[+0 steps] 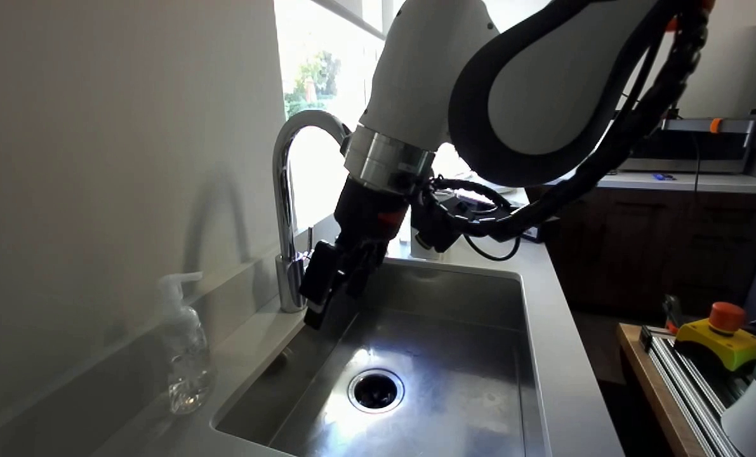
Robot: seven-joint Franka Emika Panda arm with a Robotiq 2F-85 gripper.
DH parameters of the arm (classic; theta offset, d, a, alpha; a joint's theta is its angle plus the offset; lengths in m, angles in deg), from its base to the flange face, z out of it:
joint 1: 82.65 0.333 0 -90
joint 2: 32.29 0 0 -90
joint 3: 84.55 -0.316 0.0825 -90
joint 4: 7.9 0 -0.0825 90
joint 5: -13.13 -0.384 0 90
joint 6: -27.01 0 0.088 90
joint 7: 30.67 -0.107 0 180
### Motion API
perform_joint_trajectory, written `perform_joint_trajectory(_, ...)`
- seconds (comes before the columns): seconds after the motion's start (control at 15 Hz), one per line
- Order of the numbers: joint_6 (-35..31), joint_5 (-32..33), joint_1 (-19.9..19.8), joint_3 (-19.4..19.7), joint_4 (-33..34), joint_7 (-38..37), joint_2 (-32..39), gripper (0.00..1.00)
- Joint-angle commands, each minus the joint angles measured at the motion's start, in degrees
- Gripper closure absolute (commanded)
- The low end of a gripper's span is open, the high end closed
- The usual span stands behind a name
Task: Put the sponge on the hole in the sink
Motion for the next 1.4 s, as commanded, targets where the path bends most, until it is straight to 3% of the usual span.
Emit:
perform_joint_trajectory(0.0, -1.01, -2.75, 1.61, -0.72, 3.61, -0.13, 4.58, 0.0)
perform_joint_trajectory(0.33, -1.73, -3.1, 3.24, -2.6, 8.04, 3.2, 9.45, 0.0)
perform_joint_trajectory(0.4, 0.07, -1.93, 2.85, -1.48, 5.8, 1.3, 6.18, 0.0)
perform_joint_trajectory(1.2, 0.06, -1.9, 2.96, -1.21, 6.27, 1.43, 6.59, 0.0)
perform_joint_trajectory(1.33, 2.03, 2.85, 4.71, -0.27, 7.53, -2.76, 7.98, 0.0)
